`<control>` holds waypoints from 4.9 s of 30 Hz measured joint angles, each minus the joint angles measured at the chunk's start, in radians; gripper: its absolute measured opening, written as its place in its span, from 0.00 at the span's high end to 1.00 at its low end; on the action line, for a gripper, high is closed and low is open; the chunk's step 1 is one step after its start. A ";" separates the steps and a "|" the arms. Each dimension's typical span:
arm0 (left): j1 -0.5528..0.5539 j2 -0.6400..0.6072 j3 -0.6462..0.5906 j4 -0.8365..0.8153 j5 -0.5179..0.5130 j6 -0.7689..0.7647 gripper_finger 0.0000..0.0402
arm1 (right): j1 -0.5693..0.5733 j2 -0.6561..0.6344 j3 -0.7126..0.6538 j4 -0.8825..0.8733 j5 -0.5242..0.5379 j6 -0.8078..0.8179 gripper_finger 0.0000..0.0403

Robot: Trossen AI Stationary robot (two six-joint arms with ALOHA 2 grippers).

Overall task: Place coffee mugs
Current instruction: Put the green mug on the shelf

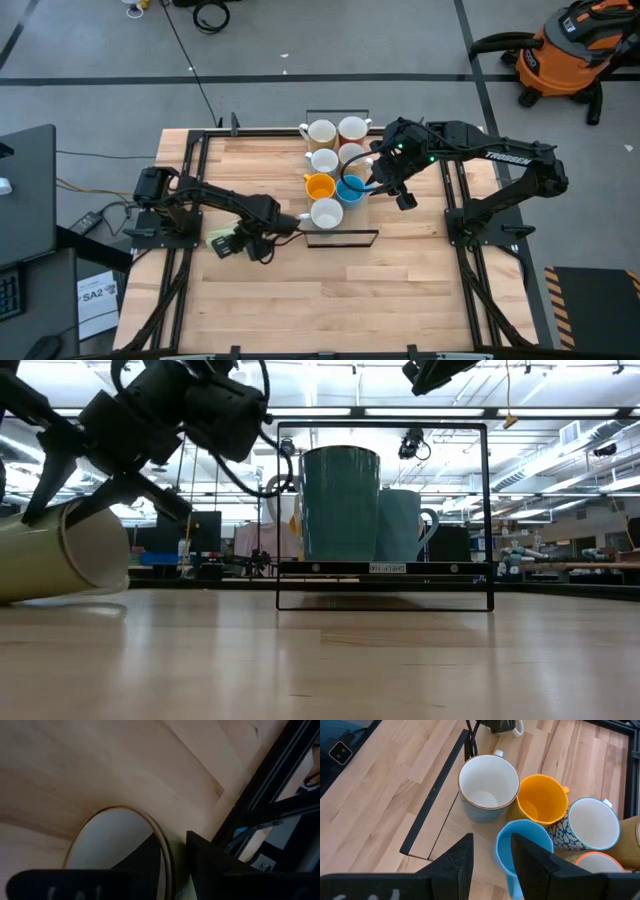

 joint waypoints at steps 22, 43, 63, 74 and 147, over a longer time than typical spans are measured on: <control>-0.002 -0.001 0.183 -0.034 -0.044 -0.268 0.88 | 0.000 0.000 0.000 -0.001 0.000 0.000 0.66; -0.094 -0.003 0.274 0.028 -0.039 -0.352 0.92 | 0.000 0.000 0.000 0.000 0.000 0.000 0.66; -0.203 -0.003 0.311 0.442 -0.024 -0.351 0.92 | 0.000 0.000 -0.001 0.026 -0.005 0.000 0.66; -0.217 0.036 0.310 0.540 -0.025 -0.075 0.92 | 0.001 0.000 -0.001 0.067 -0.034 0.035 0.66; -0.179 -0.467 0.311 0.049 -0.687 -0.928 0.73 | 0.460 0.219 -0.001 0.360 0.289 0.815 0.66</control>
